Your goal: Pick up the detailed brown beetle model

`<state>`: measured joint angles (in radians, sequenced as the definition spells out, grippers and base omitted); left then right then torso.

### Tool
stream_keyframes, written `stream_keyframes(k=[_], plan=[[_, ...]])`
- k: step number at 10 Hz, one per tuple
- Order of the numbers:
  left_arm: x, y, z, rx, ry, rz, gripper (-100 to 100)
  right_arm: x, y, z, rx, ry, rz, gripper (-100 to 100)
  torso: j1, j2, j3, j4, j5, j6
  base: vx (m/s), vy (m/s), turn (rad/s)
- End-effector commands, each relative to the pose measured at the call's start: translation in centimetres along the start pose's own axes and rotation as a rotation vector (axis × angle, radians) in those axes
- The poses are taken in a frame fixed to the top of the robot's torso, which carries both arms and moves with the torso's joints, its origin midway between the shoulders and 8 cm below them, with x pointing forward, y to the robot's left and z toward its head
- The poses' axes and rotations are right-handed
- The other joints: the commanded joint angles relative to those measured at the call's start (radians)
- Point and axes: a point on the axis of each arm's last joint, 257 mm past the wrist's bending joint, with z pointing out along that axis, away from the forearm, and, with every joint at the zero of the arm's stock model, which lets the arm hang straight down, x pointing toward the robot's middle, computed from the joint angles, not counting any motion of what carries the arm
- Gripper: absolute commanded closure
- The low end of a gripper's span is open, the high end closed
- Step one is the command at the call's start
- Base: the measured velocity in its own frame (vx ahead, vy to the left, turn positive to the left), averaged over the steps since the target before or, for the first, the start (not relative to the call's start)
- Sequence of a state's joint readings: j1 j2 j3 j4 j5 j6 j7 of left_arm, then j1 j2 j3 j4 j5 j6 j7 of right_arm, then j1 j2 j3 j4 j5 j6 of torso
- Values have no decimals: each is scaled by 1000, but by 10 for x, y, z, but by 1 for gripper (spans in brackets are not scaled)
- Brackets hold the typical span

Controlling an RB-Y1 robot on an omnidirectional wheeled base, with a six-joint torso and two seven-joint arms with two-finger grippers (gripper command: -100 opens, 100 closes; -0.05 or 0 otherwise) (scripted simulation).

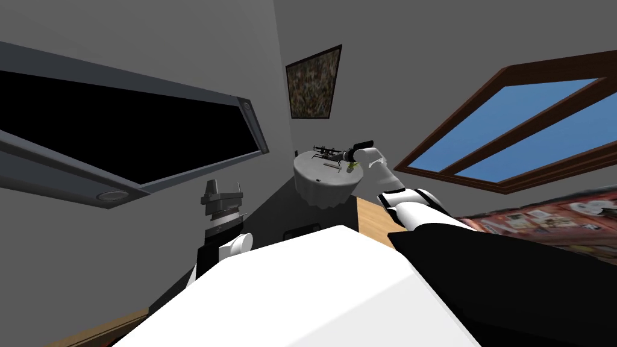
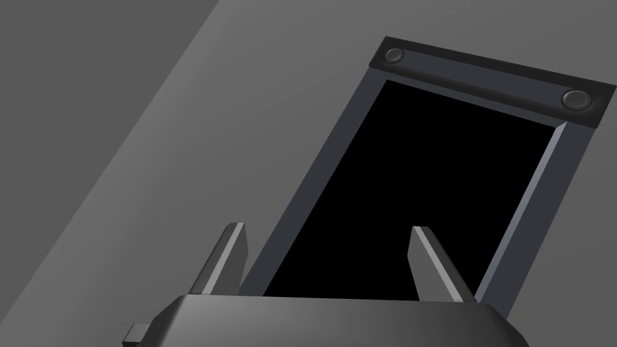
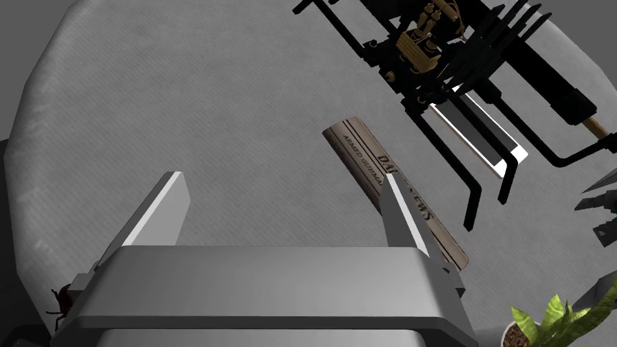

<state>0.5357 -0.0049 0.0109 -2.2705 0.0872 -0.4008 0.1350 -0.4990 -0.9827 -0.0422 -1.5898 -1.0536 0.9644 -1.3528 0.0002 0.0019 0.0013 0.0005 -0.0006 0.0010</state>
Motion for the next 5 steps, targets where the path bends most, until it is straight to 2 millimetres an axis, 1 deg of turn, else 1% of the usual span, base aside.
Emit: stream_keyframes(k=[1,2,3,4,5], plan=[[0,0,0,0,0,0,0,-4,22,1,-47,-1,17,-100,0,0,0,0,0,0,14,10,-3],[0,0,0,0,0,0,0,14,29,1,-60,21,5,-100,1,-2,-1,-1,0,0,-73,-45,123],[0,0,0,0,0,0,0,24,37,2,-80,44,11,-100,-2,1,0,0,0,-1,-105,-69,66],[0,0,0,0,0,0,0,22,46,7,-98,50,39,-100,-3,3,2,0,-1,0,-55,-29,-18],[0,0,0,0,0,0,0,14,66,4,-135,41,69,-100,-2,2,1,0,-1,0,-11,5,-12]])
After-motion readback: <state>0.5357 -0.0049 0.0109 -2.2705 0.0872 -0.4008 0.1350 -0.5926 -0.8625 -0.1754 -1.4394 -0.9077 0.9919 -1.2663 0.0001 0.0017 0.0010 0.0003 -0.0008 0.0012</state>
